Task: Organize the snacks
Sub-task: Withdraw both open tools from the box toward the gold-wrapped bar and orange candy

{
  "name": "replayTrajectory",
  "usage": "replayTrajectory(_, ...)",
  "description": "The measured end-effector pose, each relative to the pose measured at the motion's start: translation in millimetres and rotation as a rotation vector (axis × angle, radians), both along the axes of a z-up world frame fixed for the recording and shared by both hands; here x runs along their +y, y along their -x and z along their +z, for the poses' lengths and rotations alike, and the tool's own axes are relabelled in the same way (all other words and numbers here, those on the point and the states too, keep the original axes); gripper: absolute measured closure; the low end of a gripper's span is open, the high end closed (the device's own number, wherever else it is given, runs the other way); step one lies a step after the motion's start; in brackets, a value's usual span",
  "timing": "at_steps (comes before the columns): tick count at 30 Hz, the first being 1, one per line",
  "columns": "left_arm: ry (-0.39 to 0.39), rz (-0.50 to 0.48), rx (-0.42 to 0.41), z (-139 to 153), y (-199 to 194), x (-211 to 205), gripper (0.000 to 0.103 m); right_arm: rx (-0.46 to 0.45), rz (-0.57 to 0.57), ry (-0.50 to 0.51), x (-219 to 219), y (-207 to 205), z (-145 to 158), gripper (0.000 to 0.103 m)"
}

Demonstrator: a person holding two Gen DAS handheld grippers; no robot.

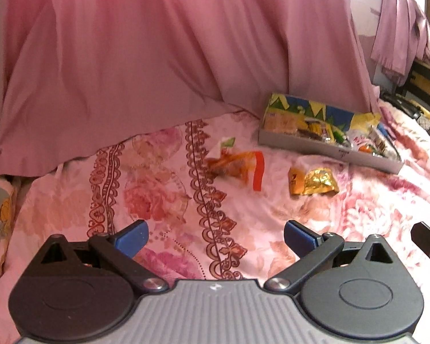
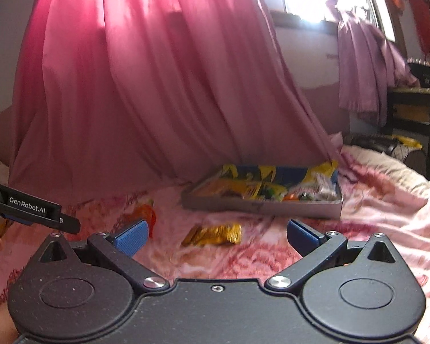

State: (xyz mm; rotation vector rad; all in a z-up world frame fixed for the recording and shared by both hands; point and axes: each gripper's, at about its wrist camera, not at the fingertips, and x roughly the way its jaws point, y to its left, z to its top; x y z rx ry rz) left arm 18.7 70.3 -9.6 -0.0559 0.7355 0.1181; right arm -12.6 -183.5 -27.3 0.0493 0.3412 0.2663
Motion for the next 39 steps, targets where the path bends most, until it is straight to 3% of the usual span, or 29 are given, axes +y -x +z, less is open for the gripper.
replayTrajectory(10, -0.004, 0.000, 0.062, -22.6, -25.0, 7.8, 0.000, 0.064, 0.049, 0.073, 16.1, -13.1, -15.7, 0.001)
replayTrajectory(24, 0.012, -0.004, 0.059, -35.0, -66.4, 2.0, 0.000, 0.088, 0.103, 0.152, 36.8, -53.0, -32.2, 0.001)
replayTrajectory(39, 0.100, 0.115, 0.043, -35.2, -119.6, 1.0, 0.000, 0.072, 0.134, 0.121, 35.4, -120.6, -50.7, 0.001)
